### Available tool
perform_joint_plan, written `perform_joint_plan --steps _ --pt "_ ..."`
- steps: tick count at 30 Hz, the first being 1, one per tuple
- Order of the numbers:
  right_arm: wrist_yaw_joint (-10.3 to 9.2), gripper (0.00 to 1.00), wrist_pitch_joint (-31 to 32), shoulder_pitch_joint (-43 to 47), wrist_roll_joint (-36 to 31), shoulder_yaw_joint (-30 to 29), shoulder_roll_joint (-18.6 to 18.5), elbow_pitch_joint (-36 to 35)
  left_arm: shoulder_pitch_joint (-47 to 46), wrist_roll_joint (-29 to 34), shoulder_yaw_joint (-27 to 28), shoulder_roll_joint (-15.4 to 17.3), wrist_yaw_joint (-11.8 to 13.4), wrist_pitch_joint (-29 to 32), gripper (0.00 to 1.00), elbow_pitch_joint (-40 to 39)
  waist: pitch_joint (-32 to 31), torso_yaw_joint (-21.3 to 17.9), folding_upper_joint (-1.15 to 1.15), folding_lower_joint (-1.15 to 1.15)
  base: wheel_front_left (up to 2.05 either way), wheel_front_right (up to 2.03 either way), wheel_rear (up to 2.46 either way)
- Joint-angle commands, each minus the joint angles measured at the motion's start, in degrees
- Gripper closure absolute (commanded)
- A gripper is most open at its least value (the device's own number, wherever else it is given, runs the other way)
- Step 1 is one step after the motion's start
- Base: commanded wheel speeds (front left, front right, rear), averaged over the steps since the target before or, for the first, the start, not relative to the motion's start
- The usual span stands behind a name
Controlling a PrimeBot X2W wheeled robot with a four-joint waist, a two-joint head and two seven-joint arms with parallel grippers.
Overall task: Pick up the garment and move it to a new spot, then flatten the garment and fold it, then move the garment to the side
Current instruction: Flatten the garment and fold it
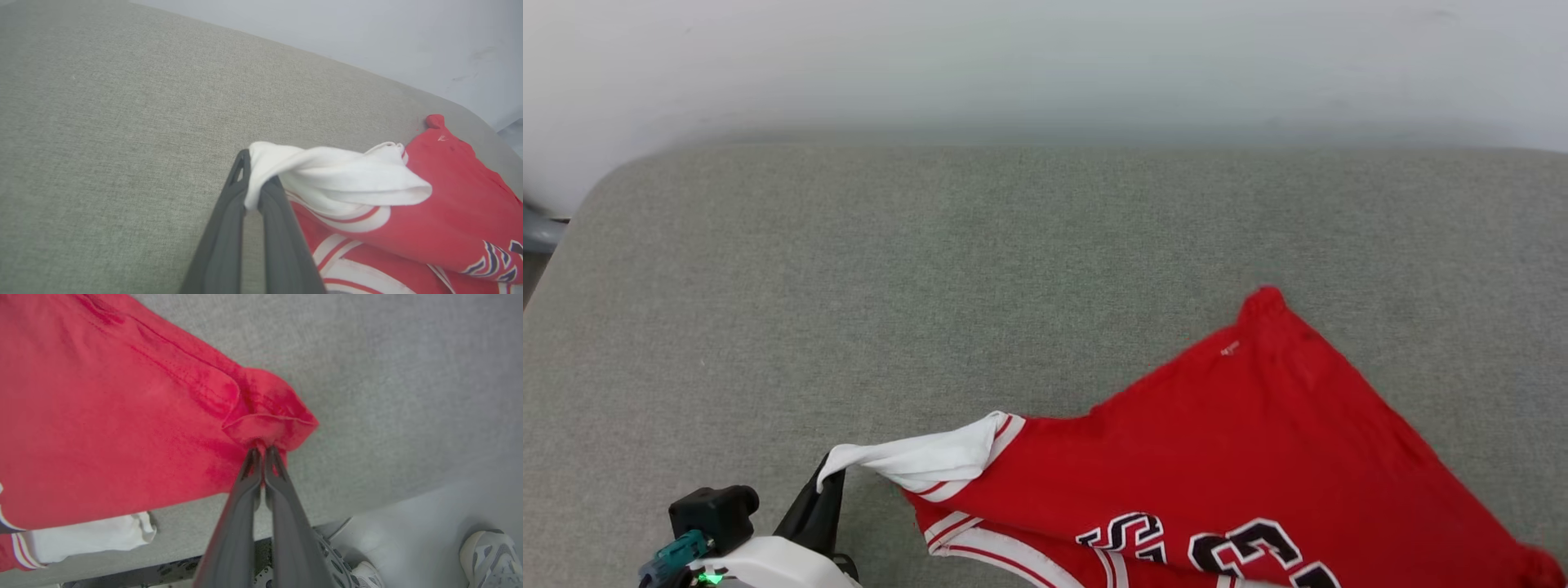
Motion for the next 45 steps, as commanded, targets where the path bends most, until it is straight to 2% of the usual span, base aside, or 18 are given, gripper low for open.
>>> perform_joint_plan --steps 1,5,6,8,9,10,16,21,24,27,31,34,39,42,45 --pt "-0.06 1.00 -0.4 1.0 0.3 -0.3 0.1 0.4 0.6 -0.2 0.2 0.3 0.2 0.1 1.00 -0.1 -0.3 -0.2 0.00 0.01 0.00 0.00 0.00" --pt "-0.06 1.00 -3.9 5.1 4.2 0.8 0.9 5.6 1.1 -0.4 0.2 0.5 0.5 0.3 1.00 0.2 -0.7 -0.8 0.00 0.01 0.00 0.00 0.00" --pt "-0.06 0.91 -5.1 5.8 4.8 1.7 0.9 7.4 1.1 -0.5 0.2 0.5 0.5 0.5 1.00 0.3 -0.8 -0.9 0.00 0.01 0.00 0.00 0.00" --pt "-0.06 0.67 -7.3 5.9 7.2 3.2 0.8 11.1 1.2 -0.6 -0.1 0.3 0.5 0.7 1.00 0.3 -0.9 -1.0 0.00 0.01 0.00 0.00 0.00" --pt "-0.06 0.12 -9.0 5.7 7.9 3.9 0.9 12.6 1.2 -0.6 -0.2 0.3 0.4 0.8 1.00 0.3 -0.9 -1.0 0.00 0.01 0.00 0.00 0.00" --pt "-0.06 0.00 -11.1 5.3 8.4 4.4 1.0 13.6 1.2 -0.7 -0.4 0.3 0.2 0.9 1.00 0.5 -0.9 -0.9 0.00 0.01 0.00 0.00 0.00" --pt "-0.02 0.00 -28.1 1.1 10.4 4.8 0.8 15.0 0.3 -0.5 -1.1 0.1 0.0 1.2 1.00 0.5 -0.9 -0.2 0.00 0.01 0.00 0.00 0.00" --pt "-0.04 0.00 -43.3 -3.0 8.2 5.2 0.7 13.2 -0.4 -0.2 -1.3 -0.1 0.1 1.1 1.00 -0.1 -0.5 0.1 0.00 0.01 0.00 0.00 0.00" --pt "-0.04 0.00 -49.0 -6.6 6.5 8.5 -1.6 14.0 -1.2 -0.1 -1.4 -0.2 -0.2 1.1 1.00 -0.1 0.0 0.4 0.00 0.01 0.00 0.00 0.00" --pt "-0.04 0.00 -50.9 -10.6 5.3 12.6 -4.2 16.3 -2.3 0.1 -1.6 -0.5 -0.4 1.0 1.00 -0.3 0.9 0.7 0.00 0.01 0.00 0.00 0.00" --pt "-0.04 0.00 -47.2 -17.5 5.2 19.0 -7.8 19.0 -3.9 0.5 -2.0 -0.7 -0.8 0.9 1.00 -0.7 2.5 1.5 0.00 0.01 0.00 0.00 0.00" --pt "-0.04 0.00 -38.1 -22.4 5.9 23.6 -10.8 20.6 -5.4 1.0 -2.7 -1.0 -1.4 1.0 1.00 -1.0 4.4 2.7 0.00 0.01 0.00 0.00 0.00" --pt "-0.04 0.00 -18.8 -30.7 7.0 29.7 -15.3 22.2 -8.4 1.9 -4.2 -2.0 -2.9 1.1 1.00 -0.5 7.4 4.8 0.00 0.01 0.00 0.00 0.00" --pt "-0.04 0.00 -10.9 -34.4 6.6 32.7 -16.6 22.7 -10.2 2.3 -4.7 -2.8 -3.8 0.6 1.00 0.1 9.2 6.0 0.00 0.01 0.00 0.00 0.00" --pt "-0.05 0.00 -6.5 -37.1 6.2 36.2 -17.9 23.4 -12.0 2.6 -4.9 -3.5 -4.6 0.0 1.00 0.9 11.1 6.9 0.00 0.01 0.00 0.00 0.00"
